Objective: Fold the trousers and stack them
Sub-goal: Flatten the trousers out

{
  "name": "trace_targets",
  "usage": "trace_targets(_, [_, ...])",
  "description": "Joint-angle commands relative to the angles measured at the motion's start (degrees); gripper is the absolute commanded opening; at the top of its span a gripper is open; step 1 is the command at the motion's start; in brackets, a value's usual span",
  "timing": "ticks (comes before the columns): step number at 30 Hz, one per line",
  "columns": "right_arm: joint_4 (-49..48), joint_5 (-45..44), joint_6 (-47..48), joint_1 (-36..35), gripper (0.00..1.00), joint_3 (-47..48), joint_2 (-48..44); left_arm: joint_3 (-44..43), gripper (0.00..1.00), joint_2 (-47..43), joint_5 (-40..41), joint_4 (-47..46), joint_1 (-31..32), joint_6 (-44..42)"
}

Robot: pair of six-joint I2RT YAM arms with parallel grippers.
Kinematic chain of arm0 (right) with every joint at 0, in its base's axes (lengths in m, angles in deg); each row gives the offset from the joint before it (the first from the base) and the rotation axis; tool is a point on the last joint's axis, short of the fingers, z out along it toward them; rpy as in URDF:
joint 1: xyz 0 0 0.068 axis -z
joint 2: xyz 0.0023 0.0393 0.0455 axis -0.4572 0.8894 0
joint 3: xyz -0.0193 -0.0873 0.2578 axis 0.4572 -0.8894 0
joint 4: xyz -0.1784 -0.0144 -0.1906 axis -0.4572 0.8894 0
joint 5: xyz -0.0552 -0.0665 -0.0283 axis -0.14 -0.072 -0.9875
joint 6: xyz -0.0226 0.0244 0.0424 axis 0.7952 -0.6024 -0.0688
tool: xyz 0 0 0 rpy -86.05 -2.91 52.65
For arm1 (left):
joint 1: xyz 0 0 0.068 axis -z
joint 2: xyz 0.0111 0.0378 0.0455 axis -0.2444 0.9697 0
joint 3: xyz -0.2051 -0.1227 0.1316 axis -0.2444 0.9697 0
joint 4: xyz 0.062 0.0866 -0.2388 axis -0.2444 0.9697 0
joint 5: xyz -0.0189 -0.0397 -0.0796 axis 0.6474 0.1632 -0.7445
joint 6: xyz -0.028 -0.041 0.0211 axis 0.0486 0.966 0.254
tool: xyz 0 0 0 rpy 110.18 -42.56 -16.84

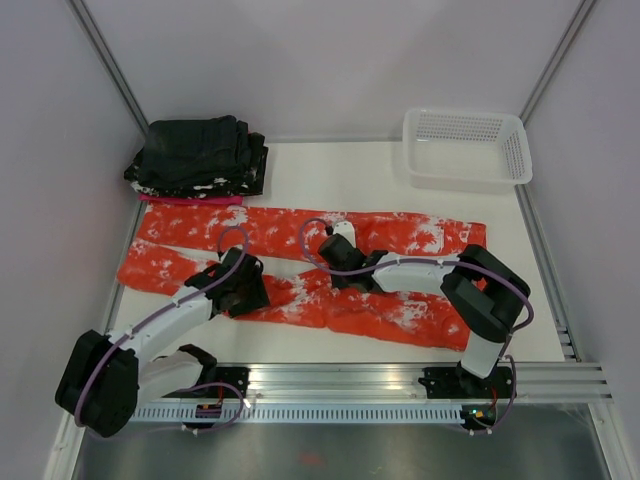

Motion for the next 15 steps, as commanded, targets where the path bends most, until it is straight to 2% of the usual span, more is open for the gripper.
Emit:
trace_targets(1, [2.9,4.0,0.8,1.3,0.13,1.2,0.6,-0.6,0.64,-3.9,3.8,11.2,0.4,5.2])
trace_targets(3, [2.1,10.2,1.4,1.3,0.18,1.3,-2.8,-1.1,0.64,-7.7,3.6,12.4,0.4,5.3])
trace_targets(7, [0.9,19.3,2.6,1.3,0.34,3.0,-7.4,-3.4,0.65,-8.7,3.6,11.7,0.4,4.5])
trace_targets(11, [-1.2,24.6,2.7,0.7,0.35,4.2,-10.3,-9.4,0.69,-4.3,6.7,8.1,0.3,0.6])
trace_targets(15, [-8.5,27.1,5.2,-1.2,0.35,2.3,-10.1,-13.1,0.69,2.7,9.9,4.3,0.2,-0.8])
